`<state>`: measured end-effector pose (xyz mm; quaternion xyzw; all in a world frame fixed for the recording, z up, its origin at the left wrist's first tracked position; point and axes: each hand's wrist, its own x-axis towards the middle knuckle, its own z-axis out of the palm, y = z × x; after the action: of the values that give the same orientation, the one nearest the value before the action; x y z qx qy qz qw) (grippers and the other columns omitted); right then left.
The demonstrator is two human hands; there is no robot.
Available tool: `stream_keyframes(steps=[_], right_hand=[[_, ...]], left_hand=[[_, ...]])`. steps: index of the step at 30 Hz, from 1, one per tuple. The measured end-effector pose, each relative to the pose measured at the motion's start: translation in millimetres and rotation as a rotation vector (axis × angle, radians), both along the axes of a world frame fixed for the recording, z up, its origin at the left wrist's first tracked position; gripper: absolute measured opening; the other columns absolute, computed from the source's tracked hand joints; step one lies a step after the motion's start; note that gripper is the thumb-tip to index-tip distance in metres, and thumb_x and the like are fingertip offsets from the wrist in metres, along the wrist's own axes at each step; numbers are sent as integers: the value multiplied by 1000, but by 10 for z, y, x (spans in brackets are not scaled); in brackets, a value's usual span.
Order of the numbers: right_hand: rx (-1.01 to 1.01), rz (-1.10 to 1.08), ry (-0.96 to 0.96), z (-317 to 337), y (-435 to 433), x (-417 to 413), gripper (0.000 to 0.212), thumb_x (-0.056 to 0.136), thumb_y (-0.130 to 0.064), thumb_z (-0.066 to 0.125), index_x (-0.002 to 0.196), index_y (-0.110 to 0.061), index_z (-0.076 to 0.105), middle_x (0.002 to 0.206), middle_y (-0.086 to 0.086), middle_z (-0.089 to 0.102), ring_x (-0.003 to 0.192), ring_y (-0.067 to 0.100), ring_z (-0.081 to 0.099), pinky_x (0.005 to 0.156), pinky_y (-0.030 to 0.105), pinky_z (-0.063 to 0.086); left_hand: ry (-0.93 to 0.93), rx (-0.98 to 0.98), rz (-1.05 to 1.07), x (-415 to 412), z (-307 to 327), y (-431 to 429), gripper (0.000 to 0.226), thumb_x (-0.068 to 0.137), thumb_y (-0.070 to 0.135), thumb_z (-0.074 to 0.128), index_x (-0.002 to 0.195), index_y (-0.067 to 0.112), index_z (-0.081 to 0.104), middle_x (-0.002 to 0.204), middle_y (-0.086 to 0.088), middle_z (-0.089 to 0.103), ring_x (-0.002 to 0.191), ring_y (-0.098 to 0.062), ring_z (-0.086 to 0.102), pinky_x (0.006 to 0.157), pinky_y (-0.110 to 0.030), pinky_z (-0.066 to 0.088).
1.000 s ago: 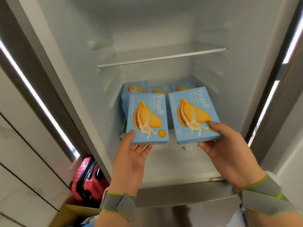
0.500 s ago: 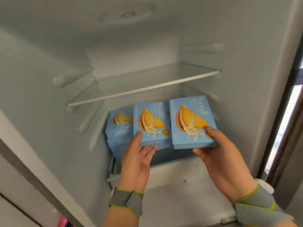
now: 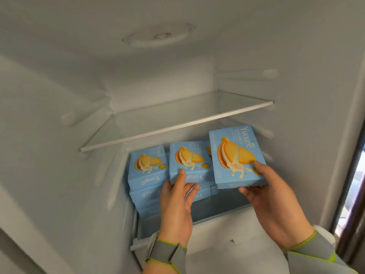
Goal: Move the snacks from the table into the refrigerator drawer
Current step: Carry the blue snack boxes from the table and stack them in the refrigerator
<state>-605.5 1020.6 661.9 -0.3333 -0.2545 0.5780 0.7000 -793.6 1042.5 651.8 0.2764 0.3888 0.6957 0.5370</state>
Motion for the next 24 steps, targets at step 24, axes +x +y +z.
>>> stream_keyframes(steps=[24], right_hand=[[63,-33,-126,71,290,31,29,101,-23,63,130,-23,67,120,8,76,95,19,69,79,36,55]], left_hand=[[1885,420,311,-330,100,328,60,77,51,79,130,31,60,129,9,58,122,-23,52,108,-48,38]])
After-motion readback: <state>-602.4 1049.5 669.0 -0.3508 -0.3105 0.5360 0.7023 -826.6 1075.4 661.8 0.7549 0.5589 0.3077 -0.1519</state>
